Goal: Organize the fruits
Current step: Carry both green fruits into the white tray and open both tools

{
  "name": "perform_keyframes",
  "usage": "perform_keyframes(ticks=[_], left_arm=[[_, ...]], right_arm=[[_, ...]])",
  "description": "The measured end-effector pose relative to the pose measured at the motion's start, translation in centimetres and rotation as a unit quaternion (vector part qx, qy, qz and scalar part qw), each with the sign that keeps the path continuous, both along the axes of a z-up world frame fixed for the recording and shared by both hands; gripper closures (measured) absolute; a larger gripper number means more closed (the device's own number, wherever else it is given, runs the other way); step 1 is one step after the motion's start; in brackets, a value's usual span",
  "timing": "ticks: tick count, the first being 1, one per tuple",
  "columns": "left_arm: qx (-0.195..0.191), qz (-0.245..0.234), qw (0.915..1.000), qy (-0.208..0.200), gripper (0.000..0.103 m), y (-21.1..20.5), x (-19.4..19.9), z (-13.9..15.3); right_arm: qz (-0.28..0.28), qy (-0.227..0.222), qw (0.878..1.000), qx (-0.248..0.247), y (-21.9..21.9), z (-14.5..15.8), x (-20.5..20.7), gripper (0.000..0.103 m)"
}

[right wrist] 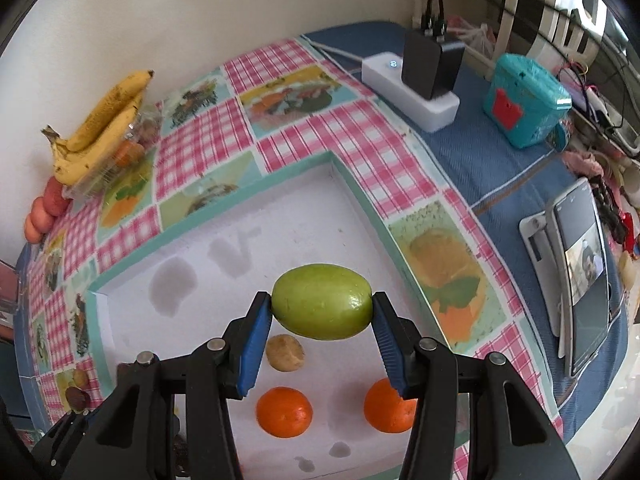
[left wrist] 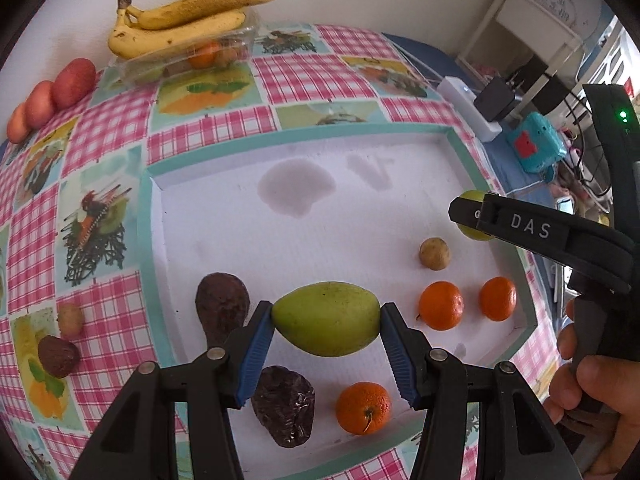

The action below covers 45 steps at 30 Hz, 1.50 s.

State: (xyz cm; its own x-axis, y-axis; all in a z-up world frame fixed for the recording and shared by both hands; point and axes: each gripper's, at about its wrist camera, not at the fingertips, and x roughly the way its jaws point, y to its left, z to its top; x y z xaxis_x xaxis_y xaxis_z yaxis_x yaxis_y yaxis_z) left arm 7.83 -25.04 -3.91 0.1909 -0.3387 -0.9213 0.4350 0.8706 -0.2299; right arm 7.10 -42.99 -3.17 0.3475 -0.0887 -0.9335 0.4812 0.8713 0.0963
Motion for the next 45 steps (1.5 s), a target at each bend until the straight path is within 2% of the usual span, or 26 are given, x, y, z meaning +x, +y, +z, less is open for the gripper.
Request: perform_keyframes(ticks=[13, 23, 33, 37, 40, 42, 43, 45], left_arm=[[0.022, -0.007, 0.9997, 0.012, 0.046, -0.4, 0.2, -1.5], [0.029, -0.005, 0.9994, 0.017, 0.045, -0.5, 0.2, -2.0], [0.029, -0.008, 0.9995, 0.008, 0.037, -0.2, 0.1, -1.0], [0.019, -0.002, 0.9998, -0.005, 0.032, 0.5, 0.3, 0.3], [0.011, 0.012, 0.9998, -0.011, 0.026, 1.3, 0.6, 1.2], [0.007, 0.029, 0.9995, -0.012, 0.022, 2.3, 1.1, 1.6], [0.005, 0.038, 0.9992, -0.013, 0.021, 2.8, 1.4, 1.7], [0.003, 0.06, 0.9981, -0.013, 0.02, 4.2, 2.1, 1.9]], right_arm=[[-0.006, 0.025, 1.0, 0.005, -0.4, -1.9, -0.1, 0.05], [-0.001, 0.028, 1.0, -0.003, -0.3, -2.0, 0.2, 0.05], [0.005, 0.032, 0.999, -0.009, -0.2, -1.7, 0.4, 0.049], [0.005, 0.026, 0.999, -0.02, -0.1, -1.0, 0.3, 0.036], [0.004, 0.02, 0.999, -0.029, 0.1, -0.2, 0.2, 0.035], [0.007, 0.022, 0.999, -0.036, 0.3, 0.0, 0.2, 0.029], [0.01, 0.023, 0.999, -0.039, 0.5, 0.1, 0.3, 0.023], [0.015, 0.023, 0.999, -0.042, 0.9, 0.2, 0.4, 0.023]])
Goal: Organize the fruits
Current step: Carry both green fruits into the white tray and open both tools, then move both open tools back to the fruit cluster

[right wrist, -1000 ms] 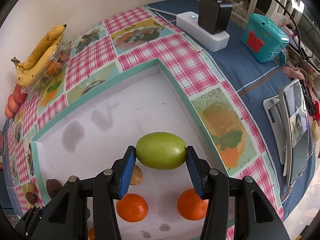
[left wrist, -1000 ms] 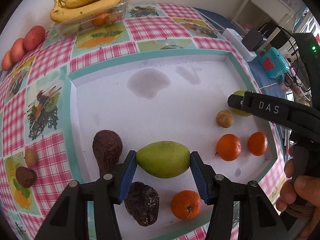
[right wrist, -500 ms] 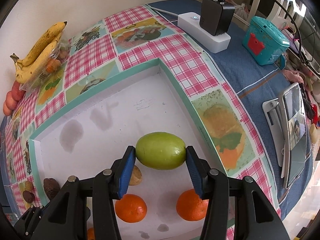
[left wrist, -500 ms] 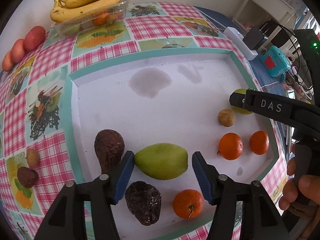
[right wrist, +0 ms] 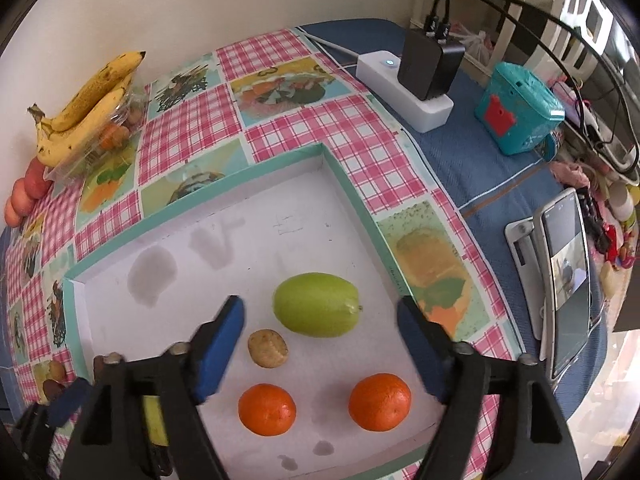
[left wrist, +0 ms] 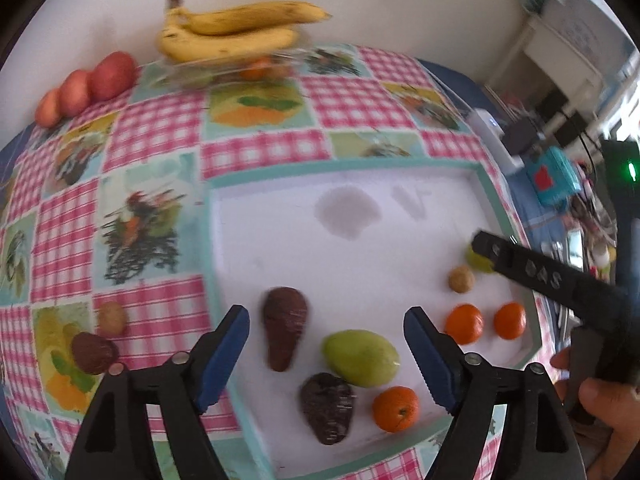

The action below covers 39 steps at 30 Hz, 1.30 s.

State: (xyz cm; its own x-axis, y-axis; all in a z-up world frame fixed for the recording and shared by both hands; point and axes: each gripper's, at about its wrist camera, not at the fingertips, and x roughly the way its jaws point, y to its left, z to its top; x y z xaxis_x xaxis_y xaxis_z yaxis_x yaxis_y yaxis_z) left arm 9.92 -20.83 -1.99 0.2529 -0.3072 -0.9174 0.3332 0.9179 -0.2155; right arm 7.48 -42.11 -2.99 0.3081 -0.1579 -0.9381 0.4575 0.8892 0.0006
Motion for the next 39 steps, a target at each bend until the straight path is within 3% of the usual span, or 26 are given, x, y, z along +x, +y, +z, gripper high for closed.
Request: perform_keyframes(ticks=[7, 13, 18, 25, 39], left_arm=[[-0.012, 0.099, 0.995, -0.001, 0.012, 6.2, 2.3, 0.3], [0.003, 0.175, 0.9843, -0.021, 0.001, 12.4, 3.7, 0.9], [0.024, 0.229, 0.9723, -0.041, 0.001, 17.2, 4.1, 1.7], [0.042, 0.263, 0.962, -0.06, 0.0, 21.7, 3.5, 2.8], [0.025, 0.286, 0.9553, -0.072, 0.0, 25.2, 2.4, 3.9]], right_arm=[[0.023, -0.005, 1.0, -0.005, 2.0, 0.4, 0.5, 0.023], [0.057, -0.021, 0.998, -0.007, 4.8, 1.8, 1.0, 0.023], [0.091, -0.033, 0.995, -0.011, 7.8, 2.8, 1.6, 0.023], [0.141, -0.048, 0.989, 0.0, 12.3, 3.7, 2.3, 0.023], [0.214, -0.053, 0.975, 0.031, 20.0, 3.4, 3.0, 0.022]])
